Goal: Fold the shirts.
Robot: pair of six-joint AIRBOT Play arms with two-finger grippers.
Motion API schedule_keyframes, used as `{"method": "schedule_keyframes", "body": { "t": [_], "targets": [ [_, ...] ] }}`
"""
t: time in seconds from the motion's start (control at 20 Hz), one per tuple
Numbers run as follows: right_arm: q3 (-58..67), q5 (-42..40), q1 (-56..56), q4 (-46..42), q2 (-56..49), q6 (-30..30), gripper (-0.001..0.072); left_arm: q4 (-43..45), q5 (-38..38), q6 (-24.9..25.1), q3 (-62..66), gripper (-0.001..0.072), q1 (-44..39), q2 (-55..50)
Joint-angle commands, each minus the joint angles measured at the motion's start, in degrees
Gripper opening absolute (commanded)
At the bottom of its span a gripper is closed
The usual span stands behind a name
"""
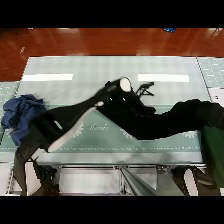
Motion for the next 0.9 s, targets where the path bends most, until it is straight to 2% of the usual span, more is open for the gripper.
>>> {"method": "schedule_keyframes", "body": {
  "t": [0.0,0.2,0.45,0.65,0.85],
  "targets": [
    [-0.04,-2.82,0.79,5.99,-4.37,-2.40,0.0027,-0.07,-5.01,1.18,-0.74,0.0020,8.63,4.31],
    [-0.02,-14.93,12.00,9.97,-14.29,-4.11,0.0027,5.99,-1.51,1.75,-11.78,0.0020,21.99,19.32],
    [4.63,-32.76,31.87,10.54,-36.35,-5.92,0.0027,7.43,1.53,8.90,-32.61,0.0020,36.11,43.87],
    [19.91,-33.64,38.77,10.78,-58.47,-6.05,0.0027,7.43,2.23,11.56,-46.93,0.0020,41.99,58.58],
    [30.53,-33.70,41.18,12.68,-71.80,-4.72,0.0027,7.17,5.51,11.54,-57.05,0.0020,42.77,65.24]
  ]
}}
